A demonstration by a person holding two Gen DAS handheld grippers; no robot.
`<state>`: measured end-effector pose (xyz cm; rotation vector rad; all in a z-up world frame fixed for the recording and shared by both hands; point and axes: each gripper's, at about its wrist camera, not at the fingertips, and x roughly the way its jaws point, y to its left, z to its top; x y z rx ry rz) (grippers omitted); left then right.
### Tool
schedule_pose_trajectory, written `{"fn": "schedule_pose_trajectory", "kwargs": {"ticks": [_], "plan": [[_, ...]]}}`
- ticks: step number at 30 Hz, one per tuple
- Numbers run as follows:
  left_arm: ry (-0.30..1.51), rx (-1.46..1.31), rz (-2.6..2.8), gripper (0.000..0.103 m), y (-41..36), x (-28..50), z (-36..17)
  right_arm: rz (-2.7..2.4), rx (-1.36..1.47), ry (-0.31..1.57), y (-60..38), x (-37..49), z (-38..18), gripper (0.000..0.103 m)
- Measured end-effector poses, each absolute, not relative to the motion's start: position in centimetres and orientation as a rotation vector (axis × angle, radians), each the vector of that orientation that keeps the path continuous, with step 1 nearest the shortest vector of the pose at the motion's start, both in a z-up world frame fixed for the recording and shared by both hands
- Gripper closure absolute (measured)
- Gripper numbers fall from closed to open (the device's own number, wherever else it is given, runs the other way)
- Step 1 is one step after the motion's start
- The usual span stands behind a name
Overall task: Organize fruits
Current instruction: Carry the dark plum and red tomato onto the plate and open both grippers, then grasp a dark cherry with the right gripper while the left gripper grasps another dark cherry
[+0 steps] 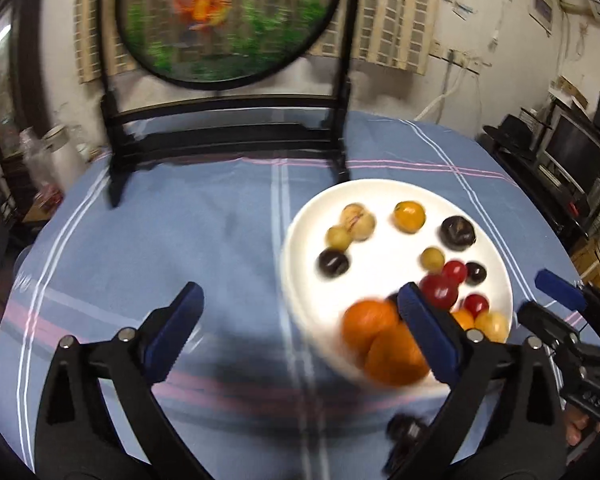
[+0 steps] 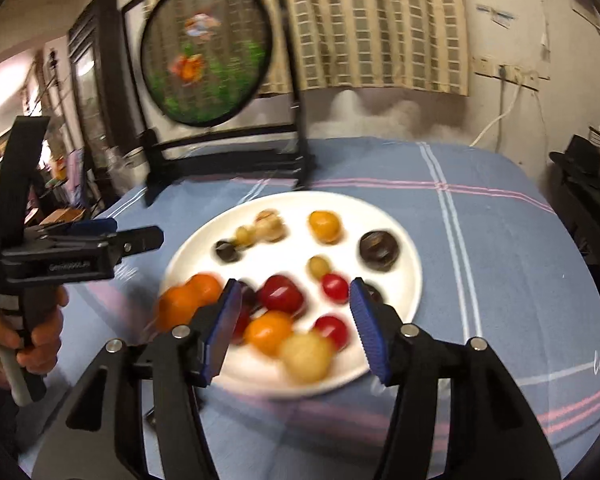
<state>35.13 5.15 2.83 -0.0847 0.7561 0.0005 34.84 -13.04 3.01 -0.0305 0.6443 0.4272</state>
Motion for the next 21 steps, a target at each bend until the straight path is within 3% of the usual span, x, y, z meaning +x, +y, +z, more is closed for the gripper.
{"fn": "schedule_pose_trajectory", "kwargs": {"ticks": [10, 21], "plan": [[0.884, -0.118, 0.132, 0.002, 8.8, 30.1, -3.2, 0.531, -0.062, 0.786, -9.5, 29.2, -0.9, 0.046], [0.902, -0.128, 0.14, 0.002, 9.1, 29.3, -3.2, 0.583, -0.127, 0.882, -6.4, 28.7, -3.1, 0.046]]}}
